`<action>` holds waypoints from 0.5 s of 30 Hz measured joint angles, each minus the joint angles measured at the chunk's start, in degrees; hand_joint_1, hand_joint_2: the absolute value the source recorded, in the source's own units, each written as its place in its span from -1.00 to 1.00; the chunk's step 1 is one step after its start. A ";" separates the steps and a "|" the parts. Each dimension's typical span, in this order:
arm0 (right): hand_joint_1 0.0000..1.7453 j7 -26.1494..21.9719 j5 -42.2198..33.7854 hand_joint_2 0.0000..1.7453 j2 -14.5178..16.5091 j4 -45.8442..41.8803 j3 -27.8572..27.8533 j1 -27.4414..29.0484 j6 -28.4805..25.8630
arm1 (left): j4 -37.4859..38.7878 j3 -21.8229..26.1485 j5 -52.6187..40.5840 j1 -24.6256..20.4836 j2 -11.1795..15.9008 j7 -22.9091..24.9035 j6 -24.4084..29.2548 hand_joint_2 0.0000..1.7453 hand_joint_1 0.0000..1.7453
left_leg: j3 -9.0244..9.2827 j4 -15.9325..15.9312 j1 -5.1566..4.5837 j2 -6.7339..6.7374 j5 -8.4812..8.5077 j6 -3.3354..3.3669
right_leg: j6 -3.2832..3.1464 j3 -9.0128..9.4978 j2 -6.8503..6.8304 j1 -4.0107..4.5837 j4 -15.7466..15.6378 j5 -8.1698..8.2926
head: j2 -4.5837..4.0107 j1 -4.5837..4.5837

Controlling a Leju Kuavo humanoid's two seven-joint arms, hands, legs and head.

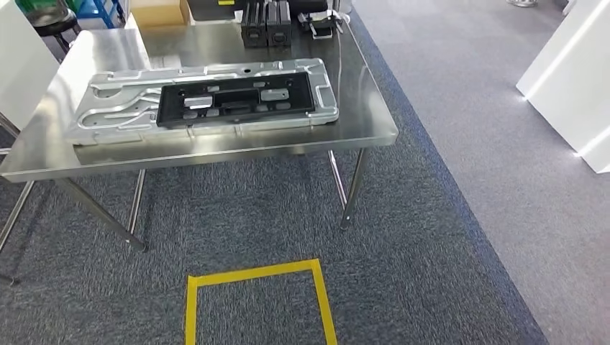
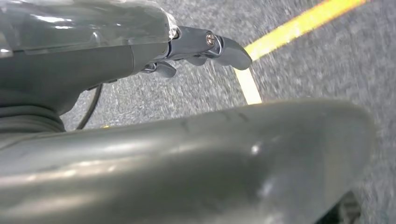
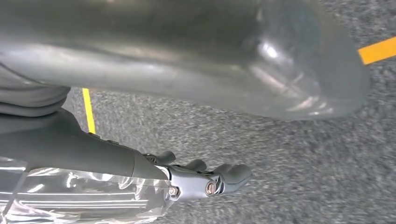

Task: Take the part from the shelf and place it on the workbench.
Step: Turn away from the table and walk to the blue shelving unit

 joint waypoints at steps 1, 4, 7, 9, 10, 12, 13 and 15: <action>-1.00 -0.05 0.10 -1.00 0.00 0.02 -0.03 0.02 -0.04 | 0.00 -0.01 0.01 0.04 0.00 -0.04 -0.10 -1.00 -1.00 | -0.56 -0.15 0.06 0.39 0.64 0.40 | 0.07 -0.89 -0.95 -0.11 2.42 -2.51 | 0.00 0.00; -1.00 -0.21 0.44 -1.00 0.07 0.07 -0.04 -0.09 -0.07 | 0.00 -0.01 0.01 0.19 0.00 -0.07 -0.32 -1.00 -1.00 | -2.86 0.08 -0.26 1.47 2.36 0.69 | 0.58 -3.56 -2.26 -0.33 12.80 -9.31 | 0.00 0.00; -1.00 -0.21 0.56 -1.00 0.08 0.09 -0.04 -0.12 -0.07 | 0.00 -0.01 0.00 0.19 -0.01 -0.06 -0.41 -1.00 -1.00 | -5.54 0.68 -0.46 2.21 3.98 0.43 | 0.72 -0.04 -2.40 -0.42 12.18 -6.25 | 0.00 -0.01; -1.00 -0.21 0.63 -1.00 0.07 0.09 -0.03 -0.29 -0.07 | 0.00 -0.02 0.00 0.10 -0.02 -0.07 -0.41 -1.00 -1.00 | -6.98 1.23 -0.55 2.33 4.98 -0.01 | 0.32 6.47 -2.50 -0.29 3.63 -4.87 | 0.00 -0.01; -1.00 -0.22 0.66 -1.00 0.07 0.09 -0.03 -0.41 -0.07 | 0.00 -0.02 0.00 0.06 -0.02 -0.07 -0.41 -1.00 -1.00 | -7.40 1.38 -0.61 2.38 5.52 -0.32 | 0.02 9.05 -2.55 -0.13 -0.17 -5.13 | 0.00 -0.01; -1.00 -0.25 0.73 -1.00 0.07 0.10 -0.03 -0.56 -0.08 | 0.00 -0.03 0.01 0.02 -0.02 -0.08 -0.42 -1.00 -1.00 | -7.81 1.31 -0.57 2.47 6.69 -1.00 | -0.67 11.02 -2.57 0.33 -3.87 -5.76 | 0.00 -0.02; -1.00 -0.25 0.78 -1.00 0.08 0.13 -0.03 -0.52 -0.08 | 0.00 -0.03 0.01 0.08 -0.02 -0.07 -0.46 -1.00 -1.00 | -7.88 1.09 -0.52 2.47 7.36 -1.37 | -1.11 10.49 -2.61 0.34 -3.86 -5.21 | 0.00 -0.03; -1.00 -0.23 0.86 -1.00 0.11 0.20 -0.03 -0.54 -0.09 | 0.00 -0.03 0.01 0.27 -0.01 -0.05 -0.56 -1.00 -1.00 | -8.66 2.10 -0.29 2.24 5.80 -1.96 | -2.11 9.28 -2.86 0.23 -4.06 -3.75 | 0.00 -0.03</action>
